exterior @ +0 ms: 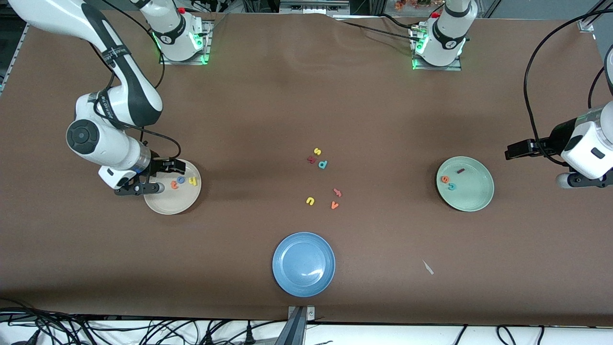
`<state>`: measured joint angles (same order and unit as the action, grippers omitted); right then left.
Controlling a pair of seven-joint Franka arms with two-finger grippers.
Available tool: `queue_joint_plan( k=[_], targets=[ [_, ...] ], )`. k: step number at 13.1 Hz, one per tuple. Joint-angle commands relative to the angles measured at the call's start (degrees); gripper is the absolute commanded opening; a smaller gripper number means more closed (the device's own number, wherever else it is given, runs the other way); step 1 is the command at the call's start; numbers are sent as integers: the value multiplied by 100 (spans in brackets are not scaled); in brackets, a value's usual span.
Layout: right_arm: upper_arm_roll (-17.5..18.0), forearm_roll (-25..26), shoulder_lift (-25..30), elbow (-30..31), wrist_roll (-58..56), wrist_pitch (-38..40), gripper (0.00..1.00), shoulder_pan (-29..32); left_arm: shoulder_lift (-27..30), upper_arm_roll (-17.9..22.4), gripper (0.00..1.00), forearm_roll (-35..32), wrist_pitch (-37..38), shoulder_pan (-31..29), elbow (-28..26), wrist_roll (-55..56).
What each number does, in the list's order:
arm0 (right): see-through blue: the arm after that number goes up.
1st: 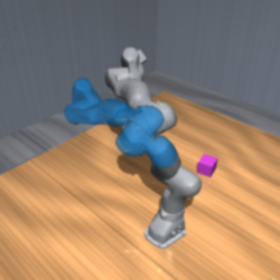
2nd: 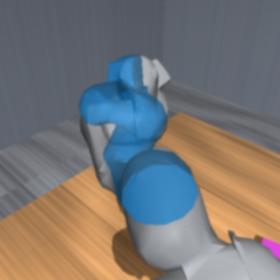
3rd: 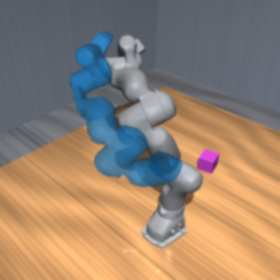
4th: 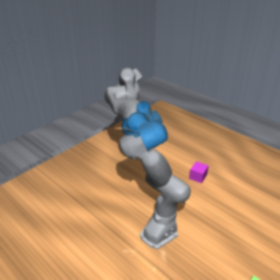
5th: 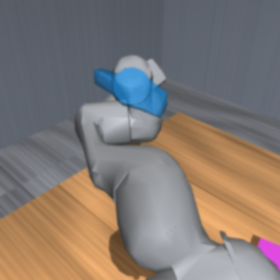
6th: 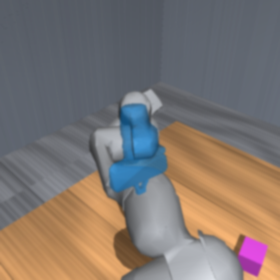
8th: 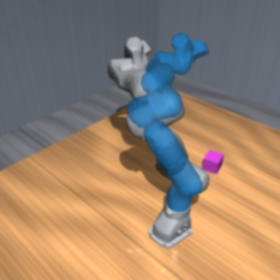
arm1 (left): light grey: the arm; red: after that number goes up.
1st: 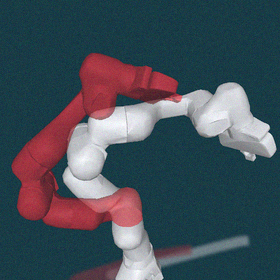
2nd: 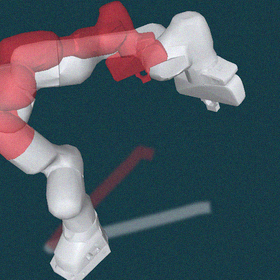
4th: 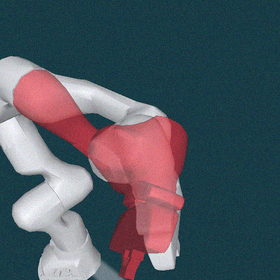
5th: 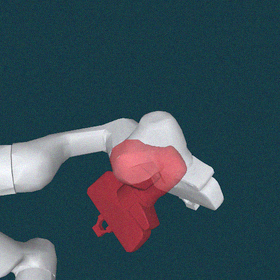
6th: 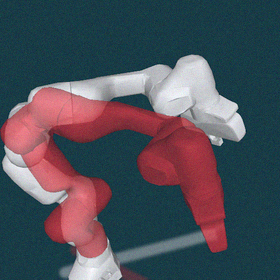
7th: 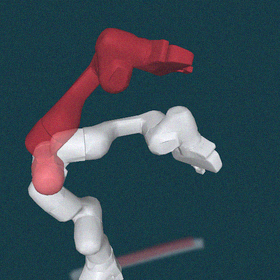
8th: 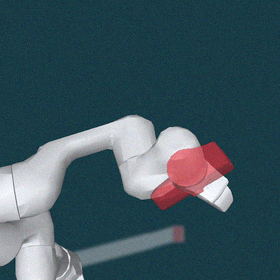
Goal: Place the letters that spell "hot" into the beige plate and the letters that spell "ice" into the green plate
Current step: 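Lower the blue o onto the beige plate and open the right gripper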
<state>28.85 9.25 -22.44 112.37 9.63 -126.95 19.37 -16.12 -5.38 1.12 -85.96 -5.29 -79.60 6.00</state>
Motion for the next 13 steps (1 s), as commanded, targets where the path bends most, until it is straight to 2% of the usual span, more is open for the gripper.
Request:
queue_joint_plan(
  k=[1, 3, 5, 7, 10, 11, 13],
  targets=[
    [-64, -152, 187, -695, -128, 1158, 100, -3, 65, 99, 99, 169, -18, 55, -73, -151],
    [-326, -161, 380, -1180, -163, 1907, 100, -204, 65, 99, 99, 169, -18, 46, -73, -151],
    [-922, -178, 591, -1645, -172, 2653, 100, -861, 65, 99, 99, 160, -18, 46, -82, -151],
    [-1607, -458, 766, -2095, -172, 3323, 100, -1407, 65, 99, 99, 160, 0, 55, -82, -143],
    [-2820, -828, 1162, -2158, -801, 3667, 100, -1979, 65, 90, 99, 160, 9, 64, -82, -125],
    [-3024, -890, 1224, -2166, -970, 3773, 100, -2042, 65, 90, 99, 160, 9, 64, -82, -134],
    [-3026, -908, 1260, -2271, -972, 3791, 100, -2060, 65, 90, 99, 160, 9, 64, -82, -134]
  ],
)
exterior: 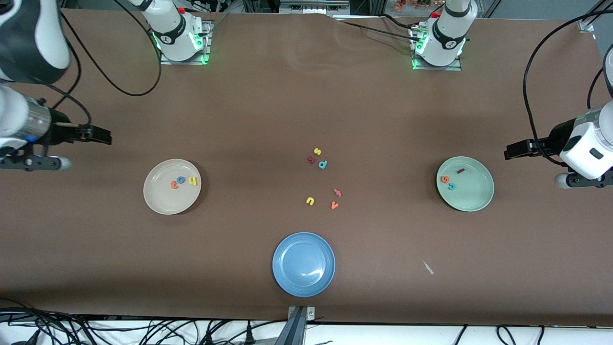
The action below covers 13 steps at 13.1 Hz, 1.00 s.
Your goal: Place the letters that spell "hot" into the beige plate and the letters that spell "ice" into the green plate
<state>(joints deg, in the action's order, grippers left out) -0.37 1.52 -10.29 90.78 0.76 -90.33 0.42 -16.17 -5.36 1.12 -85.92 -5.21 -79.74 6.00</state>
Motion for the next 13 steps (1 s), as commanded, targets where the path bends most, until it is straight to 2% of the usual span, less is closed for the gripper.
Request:
queue_joint_plan(
  k=[1, 3, 6, 9, 11, 13],
  targets=[
    [-86, -238, 53, -140, -68, 147, 100, -165, 62, 88, 99, 160, 5, 55, -68, -134],
    [-77, -625, 132, -193, -50, 453, 100, -165, 61, 88, 99, 160, 14, 55, -68, -134],
    [-42, -626, 404, -158, -59, 753, 100, -165, 61, 88, 99, 160, 5, 55, -85, -134],
    [45, -469, 510, -52, -103, 797, 100, -165, 61, 88, 99, 160, 48, 55, -112, -134],
    [221, -126, 546, -52, -190, 806, 100, -173, 61, 88, 99, 160, 49, 46, -103, -143],
    [222, -125, 563, -35, -191, 806, 100, -173, 61, 88, 99, 160, 49, 38, -103, -143]
  ],
)
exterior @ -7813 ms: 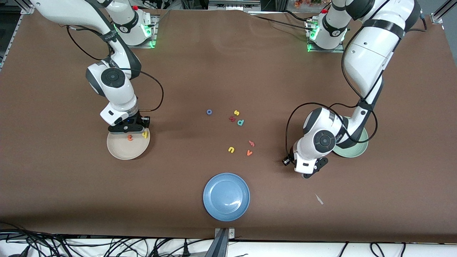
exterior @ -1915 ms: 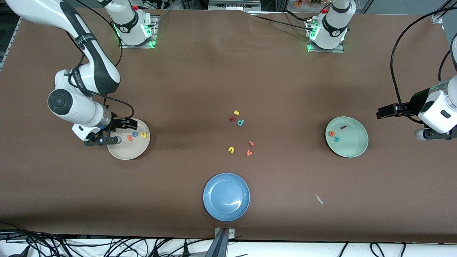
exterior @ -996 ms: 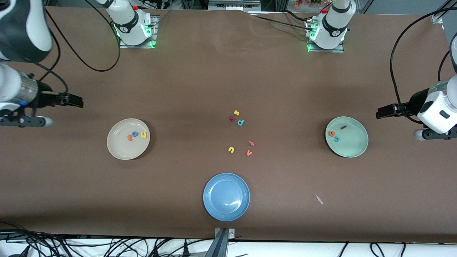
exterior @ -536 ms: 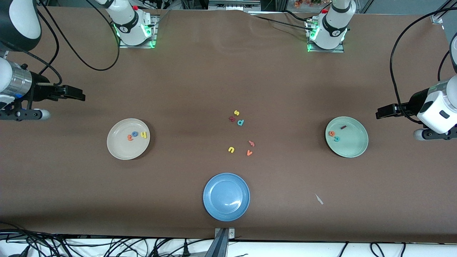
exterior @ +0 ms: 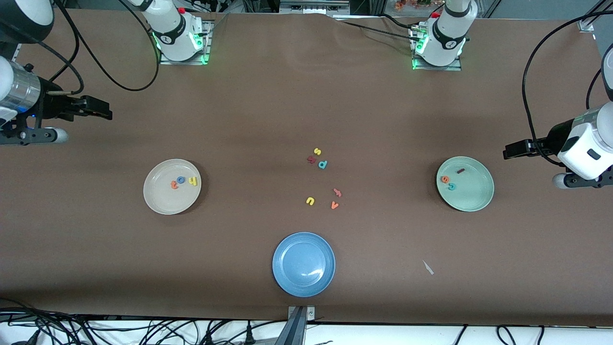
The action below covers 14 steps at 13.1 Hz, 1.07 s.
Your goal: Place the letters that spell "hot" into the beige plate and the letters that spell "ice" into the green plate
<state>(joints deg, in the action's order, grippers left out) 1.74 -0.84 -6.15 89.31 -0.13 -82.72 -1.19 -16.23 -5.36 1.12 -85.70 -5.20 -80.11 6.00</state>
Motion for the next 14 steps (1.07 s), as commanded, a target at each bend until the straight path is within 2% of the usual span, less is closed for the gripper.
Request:
queue_joint_plan(
  k=[1, 14],
  targets=[
    [10, 110, 149, 122, -101, 37, 100, -13, 67, 88, 99, 152, 27, 37, -66, -142],
    [-7, 180, 87, -62, -101, 37, 100, 5, 67, 88, 99, 151, 27, 54, -66, -142]
  ],
)
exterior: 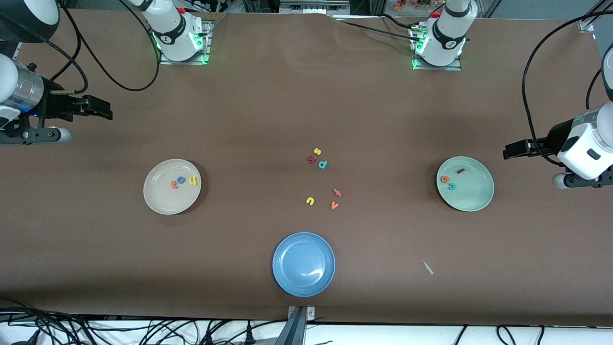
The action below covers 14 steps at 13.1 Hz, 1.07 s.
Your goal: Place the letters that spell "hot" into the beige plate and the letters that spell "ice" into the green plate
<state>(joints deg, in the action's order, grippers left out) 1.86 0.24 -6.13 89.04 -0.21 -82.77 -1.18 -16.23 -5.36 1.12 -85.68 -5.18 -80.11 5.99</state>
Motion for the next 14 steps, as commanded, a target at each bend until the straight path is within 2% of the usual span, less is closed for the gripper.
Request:
queue_joint_plan(
  k=[1, 4, 5, 6, 7, 14],
  targets=[
    [-28, 56, 85, -36, -93, 33, 100, -14, 67, 87, 99, 143, 25, 53, -66, -142],
    [-72, 64, 120, 35, -85, -37, 100, -40, 67, 87, 99, 134, 25, 53, -66, -151],
    [-211, 64, 129, 43, -85, -20, 100, -188, 67, 87, 99, 134, 25, 53, -66, -151],
    [-534, 64, 129, 35, -85, 6, 100, -520, 67, 87, 99, 143, 25, 53, -66, -151],
    [-616, 29, 129, 35, -85, 6, 100, -576, 67, 87, 99, 143, 25, 53, -66, -151],
    [-599, 38, 77, -9, -93, 33, 100, -620, 67, 87, 98, 81, -54, 53, -75, -529]
  ],
)
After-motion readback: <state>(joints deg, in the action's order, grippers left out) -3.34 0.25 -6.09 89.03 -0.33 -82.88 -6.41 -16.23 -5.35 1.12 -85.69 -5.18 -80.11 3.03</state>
